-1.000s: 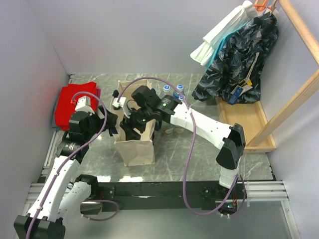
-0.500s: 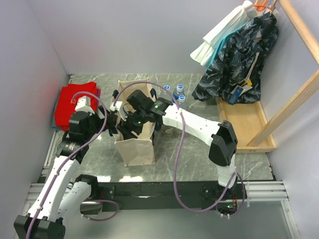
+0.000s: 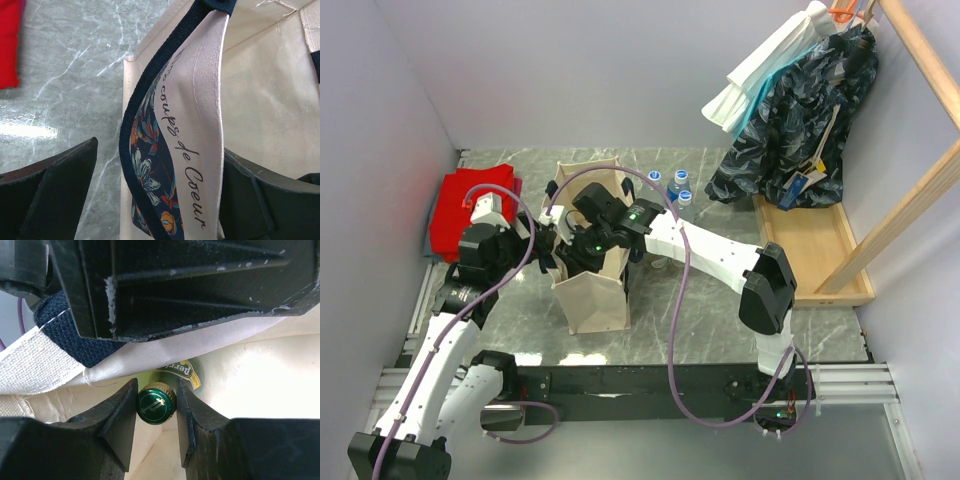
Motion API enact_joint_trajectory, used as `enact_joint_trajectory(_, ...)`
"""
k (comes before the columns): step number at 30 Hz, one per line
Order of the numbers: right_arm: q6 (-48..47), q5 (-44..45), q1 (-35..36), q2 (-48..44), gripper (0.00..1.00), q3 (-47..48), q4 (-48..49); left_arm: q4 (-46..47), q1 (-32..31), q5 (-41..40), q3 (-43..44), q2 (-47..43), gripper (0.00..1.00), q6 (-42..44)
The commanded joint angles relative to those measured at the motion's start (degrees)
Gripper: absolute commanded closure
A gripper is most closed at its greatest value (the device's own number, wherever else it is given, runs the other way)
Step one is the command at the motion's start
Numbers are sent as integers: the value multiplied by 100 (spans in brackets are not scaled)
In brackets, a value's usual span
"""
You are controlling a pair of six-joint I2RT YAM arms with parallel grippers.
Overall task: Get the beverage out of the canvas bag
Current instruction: Take out the drink from the canvas bag.
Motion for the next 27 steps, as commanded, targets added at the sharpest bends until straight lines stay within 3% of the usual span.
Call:
enact_joint_trajectory(1, -41, -30, 29, -151, 100, 60, 6, 131, -26, 20, 103, -68, 4, 62)
enact_joint_trajectory(27, 30, 278, 46, -389, 100, 218, 41, 123, -26, 29, 112, -42, 4, 80)
